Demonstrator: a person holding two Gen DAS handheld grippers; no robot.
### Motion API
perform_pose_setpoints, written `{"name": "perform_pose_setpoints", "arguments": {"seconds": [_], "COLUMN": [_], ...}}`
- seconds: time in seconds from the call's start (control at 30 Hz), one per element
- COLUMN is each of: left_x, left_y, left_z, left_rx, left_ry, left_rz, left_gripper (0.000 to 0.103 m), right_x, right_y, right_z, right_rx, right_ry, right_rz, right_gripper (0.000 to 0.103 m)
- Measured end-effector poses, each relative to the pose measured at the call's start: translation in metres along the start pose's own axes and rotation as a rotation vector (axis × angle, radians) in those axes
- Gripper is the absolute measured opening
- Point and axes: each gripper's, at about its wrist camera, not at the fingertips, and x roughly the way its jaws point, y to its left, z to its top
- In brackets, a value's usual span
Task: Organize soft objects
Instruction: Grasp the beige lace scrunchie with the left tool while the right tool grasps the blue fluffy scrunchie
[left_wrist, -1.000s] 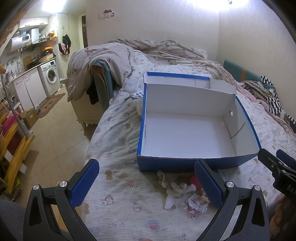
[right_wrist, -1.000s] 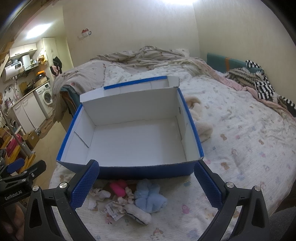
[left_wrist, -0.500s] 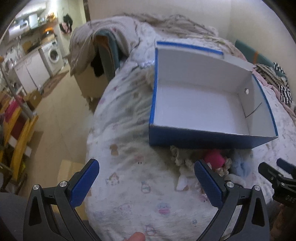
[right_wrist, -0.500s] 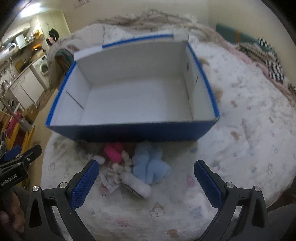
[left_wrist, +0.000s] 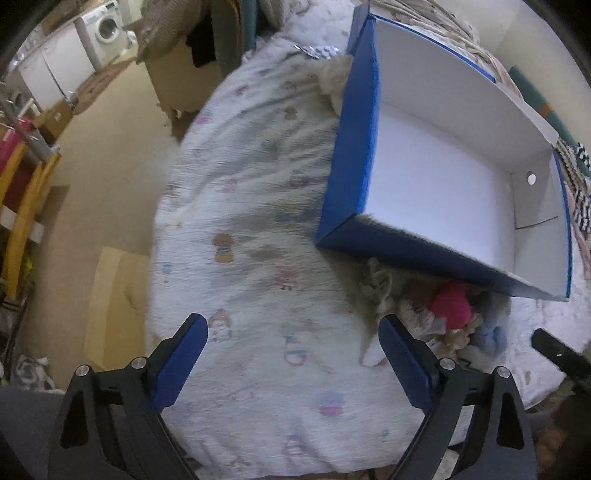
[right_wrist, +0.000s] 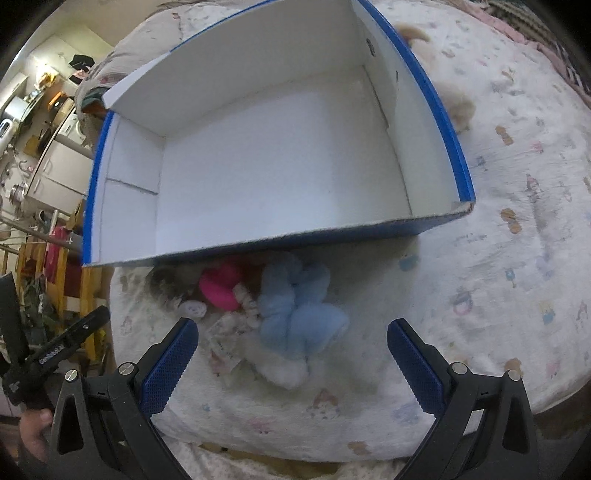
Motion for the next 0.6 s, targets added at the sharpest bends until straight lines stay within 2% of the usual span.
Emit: {"name": "perform_pose_setpoints", "arguments": {"seconds": [0.07, 0.2, 0.27, 0.33, 0.37, 0.43, 0.6], "left_x": [0.005, 0.020, 0.029, 0.039, 0.044, 0.056, 0.074], "left_y": [-0.004, -0.017, -0.026, -0.036, -0.039, -0.043, -0.050], "left_z": [0.006, 0.021, 0.026, 0.028, 0.029, 0.029, 0.028], "left_rx": [-0.004, -0.002, 0.016, 0.020, 0.017, 0.008, -0.008], "left_ry": [0.024, 0.070, 0.075, 0.091, 0.103, 0.130, 0.190], "left_rz": [-0.030, -0.096, -0.098, -0.118, -0.132, -0.156, -0.211], "left_gripper": [0.082, 0.078, 0.070, 0.057, 0.054, 0.036, 0.007], "right_x": [0.007, 0.018, 0.022, 0.023, 0.023, 0.026, 0.034], "right_y": [-0.006, -0.017, -0.018, -0.017, -0.016, -0.016, -0.012], "right_z": [0.000, -0.004, -0.007, -0.008, -0.008, -0.008, -0.007], "right_rx": [0.023, 0.084, 0.102, 0.090, 0.083, 0.080, 0.077], "right_ry": [0.008, 0.031, 0.038, 0.039, 0.039, 0.042, 0.045], "right_rz": [-0.002, 0.021, 0.031, 0.030, 0.024, 0.015, -0.005], "right_gripper": [0.103, 0.103, 0.103, 0.103, 0.103, 0.103, 0.103]}}
